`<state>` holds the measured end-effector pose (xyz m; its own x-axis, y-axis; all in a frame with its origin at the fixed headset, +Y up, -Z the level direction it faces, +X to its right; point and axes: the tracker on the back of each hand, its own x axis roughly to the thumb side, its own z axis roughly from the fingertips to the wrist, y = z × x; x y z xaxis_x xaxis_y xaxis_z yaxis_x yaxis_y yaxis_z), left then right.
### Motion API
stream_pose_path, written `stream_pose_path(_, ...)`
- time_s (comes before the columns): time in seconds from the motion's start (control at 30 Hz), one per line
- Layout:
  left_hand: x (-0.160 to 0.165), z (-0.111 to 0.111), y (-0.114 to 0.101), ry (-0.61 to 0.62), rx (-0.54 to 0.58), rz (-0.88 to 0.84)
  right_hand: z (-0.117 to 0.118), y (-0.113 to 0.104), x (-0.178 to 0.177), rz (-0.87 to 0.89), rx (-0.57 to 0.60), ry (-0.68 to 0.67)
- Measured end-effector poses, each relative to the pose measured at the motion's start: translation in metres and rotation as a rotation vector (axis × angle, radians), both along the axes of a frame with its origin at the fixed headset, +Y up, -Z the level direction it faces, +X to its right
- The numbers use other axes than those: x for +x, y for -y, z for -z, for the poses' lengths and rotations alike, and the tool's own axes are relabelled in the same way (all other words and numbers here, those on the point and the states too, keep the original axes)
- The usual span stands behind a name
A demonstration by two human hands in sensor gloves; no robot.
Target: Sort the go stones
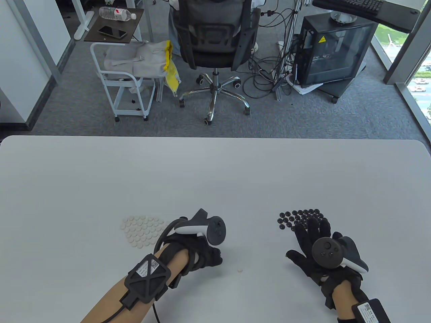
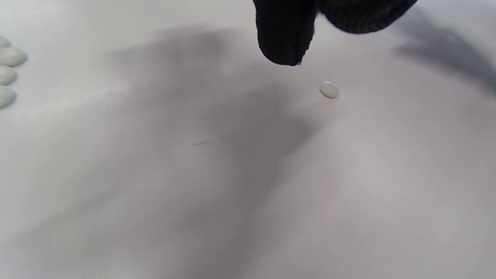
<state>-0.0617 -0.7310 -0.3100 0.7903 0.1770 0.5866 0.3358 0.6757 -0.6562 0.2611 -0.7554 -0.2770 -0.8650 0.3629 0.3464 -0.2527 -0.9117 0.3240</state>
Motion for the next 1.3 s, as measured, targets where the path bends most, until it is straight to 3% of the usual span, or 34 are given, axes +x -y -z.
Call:
stream_pose_path(0.27,0.035,-0.018,0.026,0.099,-0.036,-0.019,0.000,0.000,0.000,-0.002,0.000,0.000)
stream_pose_path(0.47,0.035,-0.020,0.043,0.116,-0.050,0.026,-0.001,0.000,0.000,-0.005,-0.003,0.000)
stream_pose_path(0.67,-0.026,-0.022,0.038,0.002,-0.033,0.030,-0.001,-0.002,0.002,0.001,0.007,0.001)
stream_pose_path(0.83,-0.112,-0.030,0.036,-0.221,-0.027,0.026,-0.001,-0.002,0.003,-0.006,0.003,0.002)
stream_pose_path(1.0,-0.178,-0.036,0.038,-0.405,-0.016,0.013,-0.001,-0.002,0.003,-0.013,0.001,-0.001)
stream_pose_path(1.1,-0.204,-0.035,0.038,-0.485,-0.004,0.014,-0.001,-0.001,0.003,-0.016,-0.006,-0.001)
stream_pose_path(1.3,-0.225,-0.030,0.038,-0.559,0.015,0.027,-0.001,-0.001,0.002,-0.021,-0.012,-0.002)
